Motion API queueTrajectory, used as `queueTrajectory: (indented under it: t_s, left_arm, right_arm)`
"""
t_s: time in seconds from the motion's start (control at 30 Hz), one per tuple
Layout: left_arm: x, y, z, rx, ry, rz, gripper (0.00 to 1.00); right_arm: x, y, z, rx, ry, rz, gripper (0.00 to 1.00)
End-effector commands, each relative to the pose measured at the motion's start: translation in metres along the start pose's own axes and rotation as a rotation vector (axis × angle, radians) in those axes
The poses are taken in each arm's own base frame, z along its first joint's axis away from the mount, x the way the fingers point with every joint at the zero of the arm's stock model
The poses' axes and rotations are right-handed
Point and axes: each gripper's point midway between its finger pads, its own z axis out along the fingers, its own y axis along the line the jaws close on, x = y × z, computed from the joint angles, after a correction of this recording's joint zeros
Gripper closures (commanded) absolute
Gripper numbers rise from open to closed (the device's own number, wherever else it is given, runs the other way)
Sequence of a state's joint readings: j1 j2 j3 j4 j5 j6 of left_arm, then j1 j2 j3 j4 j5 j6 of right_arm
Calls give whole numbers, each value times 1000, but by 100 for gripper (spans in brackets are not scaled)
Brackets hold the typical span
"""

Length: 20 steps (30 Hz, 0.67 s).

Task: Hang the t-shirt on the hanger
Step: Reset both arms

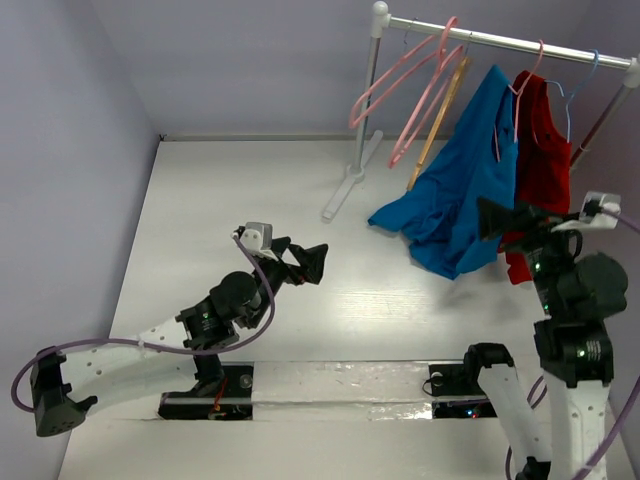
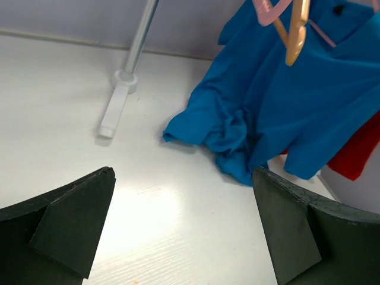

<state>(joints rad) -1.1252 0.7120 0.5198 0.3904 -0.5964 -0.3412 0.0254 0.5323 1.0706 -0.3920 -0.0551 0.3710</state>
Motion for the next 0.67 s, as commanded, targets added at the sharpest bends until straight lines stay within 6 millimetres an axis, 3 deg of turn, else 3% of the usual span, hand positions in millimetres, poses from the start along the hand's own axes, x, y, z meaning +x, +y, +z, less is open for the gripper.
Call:
queueTrajectory:
  t_s: [0.0,0.07,0.2,0.27,0.4,0.63]
  left_arm:
    - [-22,-5,7,-43,-37,-54,1]
    - [-20,-7,10,-49,-25,-64,1]
    - [-10,-13,22,-80,30,-32,1]
    - [-18,-20,28,-81,29,-35,1]
    - [-25,-32,38,-87,45,-20,1]
    - [-61,-53,36,-4,-31,-64,1]
  right_arm:
    - [35,46,-21,-305,87,66,0]
    - [31,62,-48,-401,50,56,0]
    - [28,67,-78,-440,-2,33,0]
    - [23,68,-89,-449,-43,12,0]
    - [19,68,-99,-444,-71,-30,0]
    - [11,60,-111,-402,-139,-63,0]
